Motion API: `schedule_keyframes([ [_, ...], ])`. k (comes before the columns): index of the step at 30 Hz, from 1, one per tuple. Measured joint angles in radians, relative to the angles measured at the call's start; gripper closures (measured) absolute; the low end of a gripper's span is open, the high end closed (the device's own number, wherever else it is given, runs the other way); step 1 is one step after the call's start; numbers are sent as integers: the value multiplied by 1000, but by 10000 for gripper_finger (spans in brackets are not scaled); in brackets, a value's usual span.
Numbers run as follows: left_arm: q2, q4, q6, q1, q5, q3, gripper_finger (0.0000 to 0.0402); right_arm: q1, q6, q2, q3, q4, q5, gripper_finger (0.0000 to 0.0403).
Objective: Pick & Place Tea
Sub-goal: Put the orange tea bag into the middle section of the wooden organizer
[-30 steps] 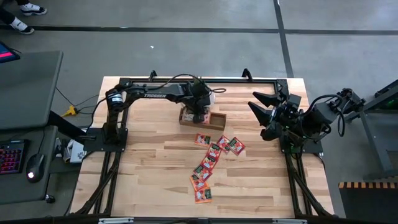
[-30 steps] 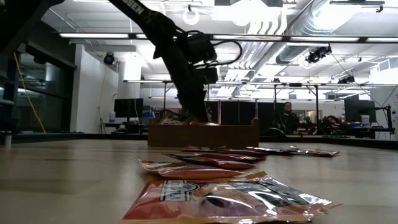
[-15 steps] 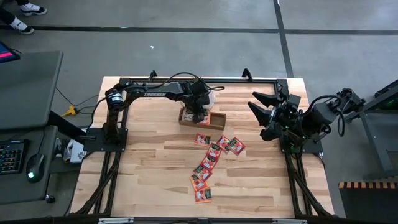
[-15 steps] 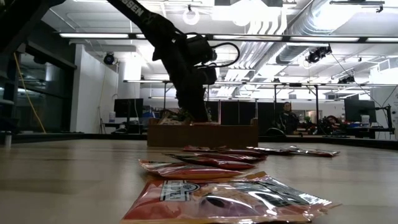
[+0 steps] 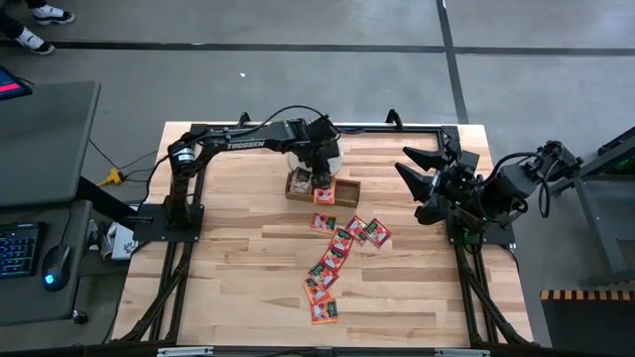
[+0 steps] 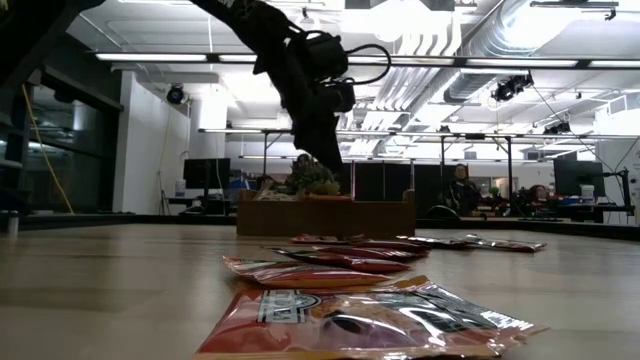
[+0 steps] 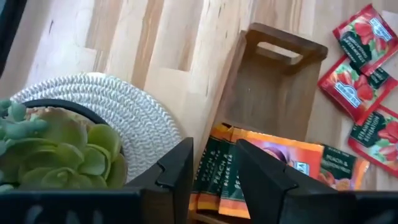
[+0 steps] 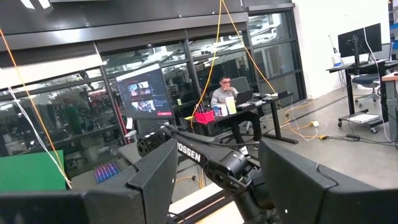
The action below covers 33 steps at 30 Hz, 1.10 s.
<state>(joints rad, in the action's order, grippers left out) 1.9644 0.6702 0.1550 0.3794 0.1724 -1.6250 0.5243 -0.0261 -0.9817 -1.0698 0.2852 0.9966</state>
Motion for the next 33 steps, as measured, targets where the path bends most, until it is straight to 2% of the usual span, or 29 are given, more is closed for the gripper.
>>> schedule_keyframes([
  [6, 0, 92, -24, -10, 30, -33, 291, 0, 0, 0, 0, 0, 0, 183],
  [9, 0, 157, -40, -26, 108, -33, 328, 0, 0, 0, 0, -2, 0, 183],
  [11, 0, 198, -40, -49, 110, -33, 370, 0, 0, 0, 0, -6, 10, 183],
  [13, 0, 208, -32, -73, 87, -33, 392, 0, 0, 0, 0, -9, 16, 183],
  [16, 0, 189, -32, -101, 47, -33, 395, 0, 0, 0, 0, -12, 18, 183],
  [27, 0, 185, -59, -112, 55, -33, 401, 0, 11, 0, 0, -11, 16, 183],
  [33, 0, 197, -106, -113, 161, -33, 401, 0, 26, 0, 0, -11, 15, 183],
])
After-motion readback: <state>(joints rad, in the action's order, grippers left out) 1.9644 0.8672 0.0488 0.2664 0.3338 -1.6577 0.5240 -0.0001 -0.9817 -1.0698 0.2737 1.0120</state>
